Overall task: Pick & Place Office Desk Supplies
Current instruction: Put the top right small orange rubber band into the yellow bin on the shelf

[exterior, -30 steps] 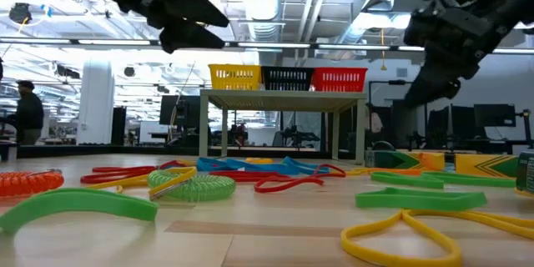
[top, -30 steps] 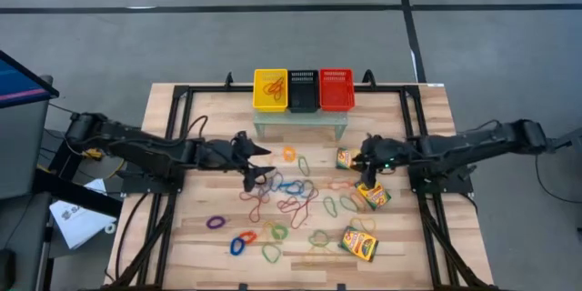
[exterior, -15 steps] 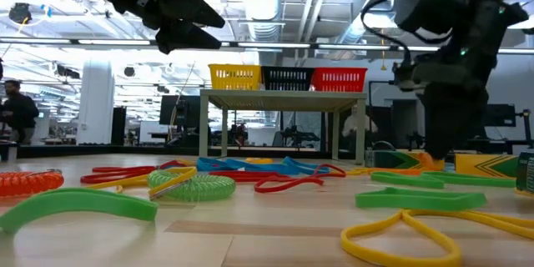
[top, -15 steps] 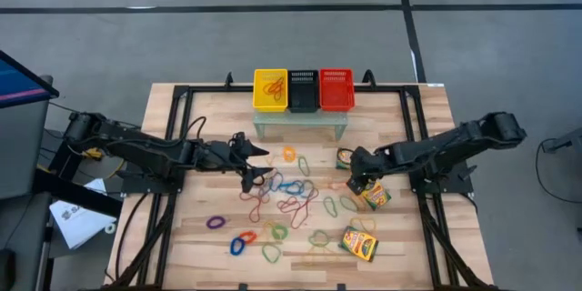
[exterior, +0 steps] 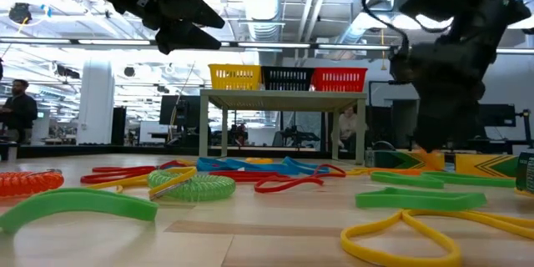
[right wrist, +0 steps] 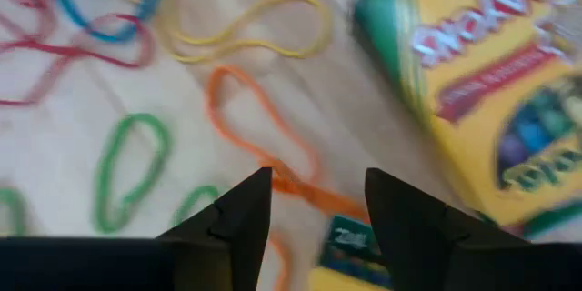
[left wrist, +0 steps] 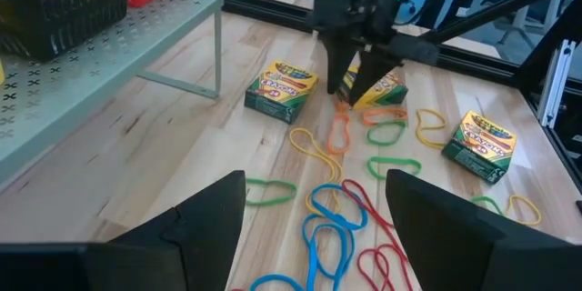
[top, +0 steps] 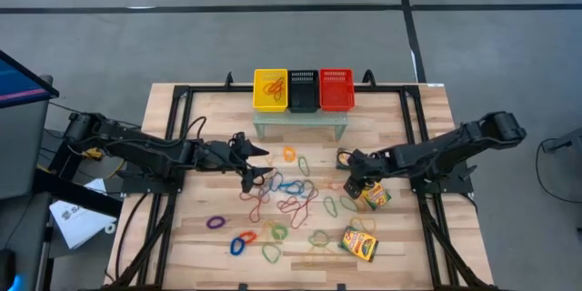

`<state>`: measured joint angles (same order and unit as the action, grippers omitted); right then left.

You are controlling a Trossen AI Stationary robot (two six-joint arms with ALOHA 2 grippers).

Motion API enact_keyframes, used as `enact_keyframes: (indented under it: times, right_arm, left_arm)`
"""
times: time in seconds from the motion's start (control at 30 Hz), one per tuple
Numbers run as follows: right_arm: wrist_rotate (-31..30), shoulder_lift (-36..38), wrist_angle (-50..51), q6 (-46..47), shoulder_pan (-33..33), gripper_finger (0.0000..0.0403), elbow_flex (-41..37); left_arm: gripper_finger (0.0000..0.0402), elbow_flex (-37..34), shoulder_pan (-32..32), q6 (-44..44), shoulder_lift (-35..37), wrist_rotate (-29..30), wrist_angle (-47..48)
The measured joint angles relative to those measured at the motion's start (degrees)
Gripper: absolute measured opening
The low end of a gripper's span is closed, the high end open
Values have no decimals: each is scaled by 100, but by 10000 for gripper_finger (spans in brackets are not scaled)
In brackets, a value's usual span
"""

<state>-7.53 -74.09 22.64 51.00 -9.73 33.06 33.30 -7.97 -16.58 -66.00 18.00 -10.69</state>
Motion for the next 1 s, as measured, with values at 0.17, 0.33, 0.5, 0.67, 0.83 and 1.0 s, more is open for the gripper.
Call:
enact_keyframes:
  times: [0.17,0.33,0.5,0.67,0.83,1.0]
  right_arm:
    - [22,68,-310,-246,-167,175,0]
    - [15,26,-198,-339,-141,166,0]
    - [-5,-222,-145,-320,-94,153,-2]
    - [-27,-601,-75,-248,44,151,-8]
    - [-1,-854,-230,-246,181,160,-4]
    - [14,-802,-201,-193,242,144,2]
  left_arm:
    - [261,0,0,-2,-2,0,-1]
    - [261,0,0,-31,-2,-2,-1]
    - [261,0,-33,-39,-2,-15,-3]
    - [261,0,-37,-39,-2,-15,-3]
    - [261,0,-37,-39,-2,-13,-3]
    - [261,0,-37,-39,-2,-7,-3]
